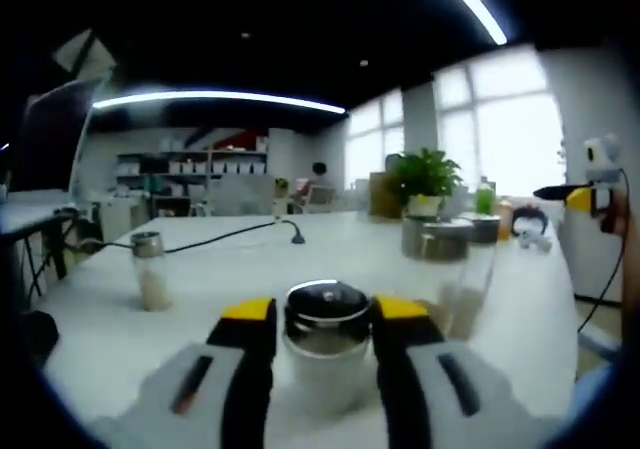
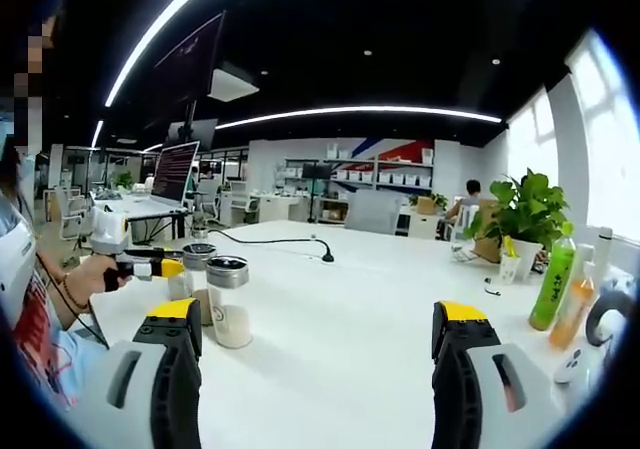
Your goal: Rotate the seasoning bottle until the label or dispensing opening points toward the visible target arrow and the bottle remains upright within the marked orientation range
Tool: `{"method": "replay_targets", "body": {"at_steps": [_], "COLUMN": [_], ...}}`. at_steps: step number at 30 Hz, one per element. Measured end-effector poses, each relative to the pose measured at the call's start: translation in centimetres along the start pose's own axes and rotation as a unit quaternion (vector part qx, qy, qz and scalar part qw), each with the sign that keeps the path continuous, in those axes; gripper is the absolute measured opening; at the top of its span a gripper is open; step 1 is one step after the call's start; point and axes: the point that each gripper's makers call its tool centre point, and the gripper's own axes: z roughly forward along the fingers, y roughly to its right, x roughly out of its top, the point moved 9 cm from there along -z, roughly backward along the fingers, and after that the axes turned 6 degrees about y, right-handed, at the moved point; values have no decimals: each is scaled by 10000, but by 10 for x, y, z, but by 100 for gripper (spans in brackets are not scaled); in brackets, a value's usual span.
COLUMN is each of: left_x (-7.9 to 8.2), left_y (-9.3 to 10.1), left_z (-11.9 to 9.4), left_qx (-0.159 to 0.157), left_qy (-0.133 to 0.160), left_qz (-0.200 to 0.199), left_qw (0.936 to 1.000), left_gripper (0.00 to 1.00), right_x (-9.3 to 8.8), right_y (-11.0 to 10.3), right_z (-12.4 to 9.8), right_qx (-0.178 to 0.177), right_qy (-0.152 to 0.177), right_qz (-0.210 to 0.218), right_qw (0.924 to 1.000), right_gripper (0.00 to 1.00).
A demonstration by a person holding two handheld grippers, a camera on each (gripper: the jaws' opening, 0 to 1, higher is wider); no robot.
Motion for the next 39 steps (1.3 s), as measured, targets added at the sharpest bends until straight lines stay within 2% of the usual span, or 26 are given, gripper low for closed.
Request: {"method": "replay_targets", "body": {"at_steps": [14,28,39], "left_x": [0,-2,-4], "left_y": [-2,-7,-12], "left_z": [-1,0,1], "left_qx": [-300,-767,-1029], "left_qy": [3,-11,-31], "left_qz": [196,355,322], "left_qw": [9994,9964,9942], "left_gripper": [36,36,36], "right_x": [0,-2,-2], "right_y": [-1,1,1], "right_z": [-1,0,0], "right_qx": [6,-33,-45], "right_qy": [-34,-68,-74], "right_qz": [32,106,124], "right_qw": [10000,9999,9999], "right_gripper": [99,99,99]}}
